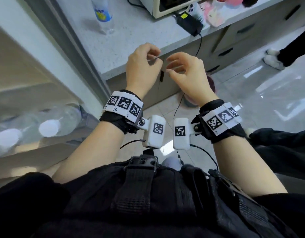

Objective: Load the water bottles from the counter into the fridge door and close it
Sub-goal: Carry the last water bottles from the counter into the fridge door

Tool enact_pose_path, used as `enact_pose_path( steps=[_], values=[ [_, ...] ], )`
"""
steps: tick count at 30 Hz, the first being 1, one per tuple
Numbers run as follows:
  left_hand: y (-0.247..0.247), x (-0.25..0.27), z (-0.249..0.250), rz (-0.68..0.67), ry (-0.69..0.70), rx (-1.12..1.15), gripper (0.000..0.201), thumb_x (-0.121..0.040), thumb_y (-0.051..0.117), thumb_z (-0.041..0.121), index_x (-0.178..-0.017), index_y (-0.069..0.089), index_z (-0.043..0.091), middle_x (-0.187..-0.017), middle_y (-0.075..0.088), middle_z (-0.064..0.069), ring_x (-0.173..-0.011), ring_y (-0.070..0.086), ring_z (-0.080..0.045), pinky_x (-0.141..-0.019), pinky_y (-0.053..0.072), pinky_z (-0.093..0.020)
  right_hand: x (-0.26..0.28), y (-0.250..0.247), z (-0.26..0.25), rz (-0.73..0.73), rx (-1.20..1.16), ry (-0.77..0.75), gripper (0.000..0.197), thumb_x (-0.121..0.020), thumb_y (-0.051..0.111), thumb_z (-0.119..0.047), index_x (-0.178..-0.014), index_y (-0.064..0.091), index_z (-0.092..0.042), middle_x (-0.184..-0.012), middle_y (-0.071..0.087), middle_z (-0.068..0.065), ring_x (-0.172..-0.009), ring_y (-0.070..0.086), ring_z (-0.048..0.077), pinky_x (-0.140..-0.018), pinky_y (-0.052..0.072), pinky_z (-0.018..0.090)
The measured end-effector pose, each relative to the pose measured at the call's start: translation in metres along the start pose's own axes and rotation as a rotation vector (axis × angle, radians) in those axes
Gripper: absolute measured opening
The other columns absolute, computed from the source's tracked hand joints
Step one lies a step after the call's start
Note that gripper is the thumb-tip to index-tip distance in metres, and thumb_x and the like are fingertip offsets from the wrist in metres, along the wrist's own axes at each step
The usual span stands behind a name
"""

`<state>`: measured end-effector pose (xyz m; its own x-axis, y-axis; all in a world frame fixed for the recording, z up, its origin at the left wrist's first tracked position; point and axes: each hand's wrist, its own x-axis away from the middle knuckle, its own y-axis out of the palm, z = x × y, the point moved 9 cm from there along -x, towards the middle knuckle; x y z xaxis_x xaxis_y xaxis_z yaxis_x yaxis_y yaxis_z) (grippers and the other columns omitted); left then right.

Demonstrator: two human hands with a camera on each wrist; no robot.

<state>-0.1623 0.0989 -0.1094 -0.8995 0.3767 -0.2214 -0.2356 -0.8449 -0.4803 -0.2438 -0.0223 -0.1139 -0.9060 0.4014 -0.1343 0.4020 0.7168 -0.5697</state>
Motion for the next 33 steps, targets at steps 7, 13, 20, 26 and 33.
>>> enact_pose_path(
  steps=[7, 13, 20, 26, 33],
  values=[
    [0.033, -0.083, -0.026, 0.118, -0.175, -0.065, 0.022, -0.079, 0.062, 0.01, -0.101, 0.062, 0.014, -0.105, 0.067, -0.001, -0.091, 0.063, -0.016, -0.086, 0.053, -0.038, -0.102, -0.006, 0.037, -0.114, -0.01, -0.005, 0.025, -0.083, 0.063, -0.015, -0.108, 0.061, -0.017, -0.094, 0.07, 0.001, -0.085, 0.067, 0.015, -0.084, 0.056, 0.037],
    [0.041, -0.153, -0.037, 0.286, -0.328, -0.079, 0.03, -0.08, 0.063, 0.013, -0.11, 0.057, 0.013, -0.113, 0.063, -0.003, -0.094, 0.062, -0.018, -0.088, 0.053, -0.038, -0.202, -0.008, 0.047, -0.3, 0.004, -0.08, 0.027, -0.085, 0.063, -0.016, -0.112, 0.06, -0.015, -0.102, 0.069, 0.005, -0.084, 0.067, 0.019, -0.079, 0.055, 0.034],
    [0.02, -0.202, -0.069, 0.518, -0.494, -0.092, 0.044, -0.08, 0.066, 0.015, -0.12, 0.048, 0.01, -0.122, 0.055, -0.005, -0.105, 0.057, -0.021, -0.09, 0.045, -0.033, -0.287, 0.018, 0.049, -0.453, 0.01, -0.135, 0.024, -0.084, 0.064, -0.018, -0.108, 0.062, -0.016, -0.093, 0.066, -0.003, -0.081, 0.067, 0.02, -0.079, 0.057, 0.037],
    [-0.018, -0.247, -0.117, 0.698, -0.562, -0.124, 0.068, -0.074, 0.071, 0.016, -0.13, 0.035, 0.002, -0.133, 0.039, -0.015, -0.119, 0.046, -0.028, -0.092, 0.045, -0.034, -0.35, 0.056, 0.04, -0.498, 0.013, -0.163, 0.023, -0.084, 0.064, -0.017, -0.106, 0.063, -0.017, -0.091, 0.067, -0.002, -0.08, 0.067, 0.02, -0.081, 0.058, 0.039],
    [-0.061, -0.3, -0.172, 0.721, -0.638, -0.115, 0.09, -0.069, 0.081, 0.021, -0.139, 0.026, 0.008, -0.141, 0.041, -0.008, -0.129, 0.041, -0.022, -0.101, 0.038, -0.029, -0.404, 0.112, 0.029, -0.57, 0.011, -0.172, 0.022, -0.085, 0.064, -0.016, -0.107, 0.063, -0.016, -0.095, 0.068, 0.001, -0.083, 0.068, 0.021, -0.079, 0.057, 0.035]
  ],
)
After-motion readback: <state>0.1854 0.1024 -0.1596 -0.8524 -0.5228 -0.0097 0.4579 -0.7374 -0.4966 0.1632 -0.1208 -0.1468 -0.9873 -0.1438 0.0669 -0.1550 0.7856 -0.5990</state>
